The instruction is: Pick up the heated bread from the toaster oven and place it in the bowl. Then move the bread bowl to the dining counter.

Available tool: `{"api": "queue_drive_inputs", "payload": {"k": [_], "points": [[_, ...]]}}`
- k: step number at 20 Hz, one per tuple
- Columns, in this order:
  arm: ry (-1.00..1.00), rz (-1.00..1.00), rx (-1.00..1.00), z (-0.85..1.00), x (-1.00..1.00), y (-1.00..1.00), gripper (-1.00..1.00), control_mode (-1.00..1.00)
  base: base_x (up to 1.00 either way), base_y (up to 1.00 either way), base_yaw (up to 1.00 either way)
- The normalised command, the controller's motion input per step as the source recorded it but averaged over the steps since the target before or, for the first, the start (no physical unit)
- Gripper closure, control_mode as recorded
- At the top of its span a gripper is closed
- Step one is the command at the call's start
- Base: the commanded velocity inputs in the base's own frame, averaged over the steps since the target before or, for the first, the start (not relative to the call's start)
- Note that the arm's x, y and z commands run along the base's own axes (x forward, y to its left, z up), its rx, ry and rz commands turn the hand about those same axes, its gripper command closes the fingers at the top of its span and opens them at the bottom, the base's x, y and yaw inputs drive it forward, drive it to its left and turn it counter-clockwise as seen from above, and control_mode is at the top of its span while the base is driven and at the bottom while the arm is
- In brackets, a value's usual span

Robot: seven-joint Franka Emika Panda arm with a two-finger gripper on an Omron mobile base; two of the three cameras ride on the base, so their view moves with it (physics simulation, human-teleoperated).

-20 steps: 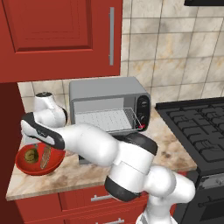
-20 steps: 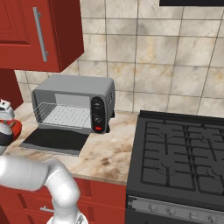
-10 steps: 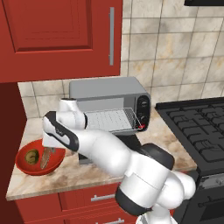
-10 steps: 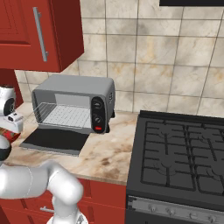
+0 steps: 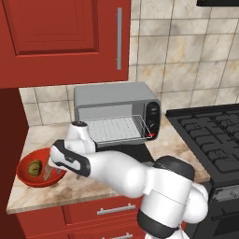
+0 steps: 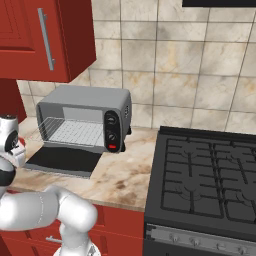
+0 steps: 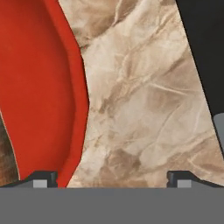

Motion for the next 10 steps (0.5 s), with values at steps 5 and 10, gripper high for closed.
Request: {"api": "queue_drive_inputs", "payload": {"k": [5, 10], "points": [[-0.12, -0.09, 0.0, -0.24, 0.21, 0.13, -1.0, -1.0, 0.0, 0.0, 0.0], [-0.2, -0.08, 0.0, -0.22, 0.4, 0.23, 1.0, -1.0, 0.0, 0.0, 0.0]]}}
